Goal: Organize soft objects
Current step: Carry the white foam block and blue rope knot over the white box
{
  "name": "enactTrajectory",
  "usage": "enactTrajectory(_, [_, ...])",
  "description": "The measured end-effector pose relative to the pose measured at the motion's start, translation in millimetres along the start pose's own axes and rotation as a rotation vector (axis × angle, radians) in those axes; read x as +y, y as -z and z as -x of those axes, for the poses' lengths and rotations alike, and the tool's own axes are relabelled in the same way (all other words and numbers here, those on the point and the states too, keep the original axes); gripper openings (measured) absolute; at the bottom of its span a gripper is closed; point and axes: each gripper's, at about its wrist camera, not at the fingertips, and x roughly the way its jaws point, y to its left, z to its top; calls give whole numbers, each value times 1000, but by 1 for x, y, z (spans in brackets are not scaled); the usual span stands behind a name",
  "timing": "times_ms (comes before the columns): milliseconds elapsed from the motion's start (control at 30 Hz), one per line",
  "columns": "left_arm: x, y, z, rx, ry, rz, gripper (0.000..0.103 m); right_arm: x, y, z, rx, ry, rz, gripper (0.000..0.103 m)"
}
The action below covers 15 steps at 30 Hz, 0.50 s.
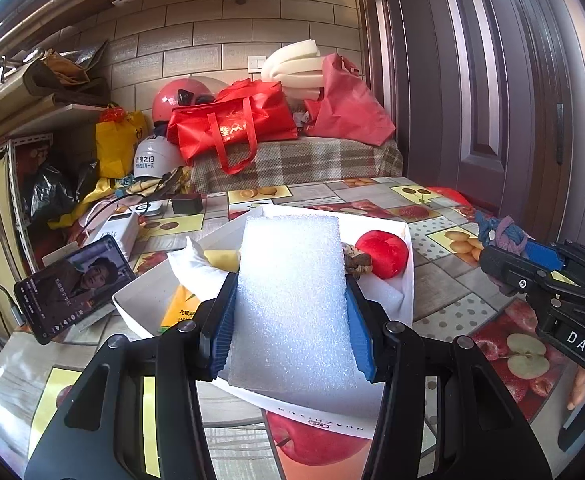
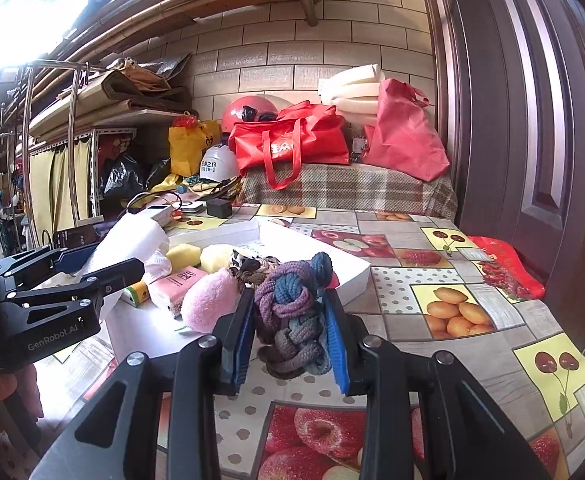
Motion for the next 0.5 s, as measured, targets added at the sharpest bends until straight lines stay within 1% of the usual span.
enactTrajectory(233, [12, -1, -5, -2, -17, 10, 49, 10, -2, -13, 13, -17, 4, 34])
enactTrajectory(500, [29, -6, -22, 8, -71, 10, 49, 19, -9, -39, 33, -51, 2, 35])
